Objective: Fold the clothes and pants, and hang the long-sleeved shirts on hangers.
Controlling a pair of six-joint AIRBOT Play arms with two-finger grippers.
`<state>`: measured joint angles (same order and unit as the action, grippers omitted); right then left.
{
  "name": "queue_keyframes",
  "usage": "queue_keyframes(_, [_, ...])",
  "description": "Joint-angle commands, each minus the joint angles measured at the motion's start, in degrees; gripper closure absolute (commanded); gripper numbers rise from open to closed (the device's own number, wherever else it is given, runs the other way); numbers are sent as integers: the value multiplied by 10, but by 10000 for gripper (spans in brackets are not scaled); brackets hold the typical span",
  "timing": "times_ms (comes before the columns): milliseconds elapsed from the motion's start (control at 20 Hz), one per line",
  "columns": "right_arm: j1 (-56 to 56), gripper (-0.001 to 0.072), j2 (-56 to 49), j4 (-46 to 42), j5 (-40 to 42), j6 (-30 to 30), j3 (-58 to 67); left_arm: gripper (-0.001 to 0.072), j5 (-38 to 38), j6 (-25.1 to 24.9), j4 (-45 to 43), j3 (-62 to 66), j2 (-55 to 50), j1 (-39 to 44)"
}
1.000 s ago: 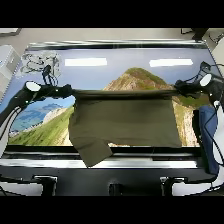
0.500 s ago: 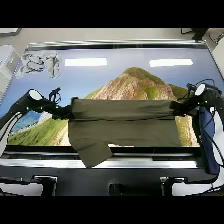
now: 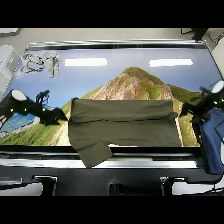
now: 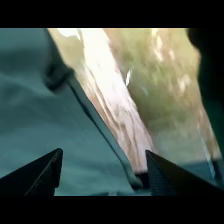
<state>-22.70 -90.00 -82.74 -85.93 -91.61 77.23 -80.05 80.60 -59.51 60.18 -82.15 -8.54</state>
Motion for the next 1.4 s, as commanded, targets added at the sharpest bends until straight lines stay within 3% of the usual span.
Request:
queue_keyframes(0, [-59, 95, 40, 33, -43, 26, -81, 112, 21, -26, 16, -174, 88, -9])
queue_keyframes(150, [-60, 97, 73, 36, -22, 32, -117, 118, 67, -74, 98, -301, 142, 1])
queue_keyframes(450, [-60, 128, 85, 47, -38, 32, -117, 120, 167, -71, 148, -340, 142, 96])
queue_keyframes(550, [-60, 139, 85, 47, -43, 32, -117, 218, 206, -53, 156, -340, 142, 118])
queue_keyframes(650, [-60, 139, 85, 47, -44, 32, -117, 229, 224, -40, 156, -340, 142, 131])
queue_keyframes(750, [-60, 139, 85, 45, -46, 32, -117, 557, 214, -47, 156, -339, 142, 141])
queue_keyframes(800, [-60, 139, 85, 41, -46, 32, -120, 689, 194, -73, 156, -339, 143, 140])
queue_keyframes(1350, [-60, 134, 84, 63, 70, 56, -257, 688, 165, -87, 151, -328, 147, 128])
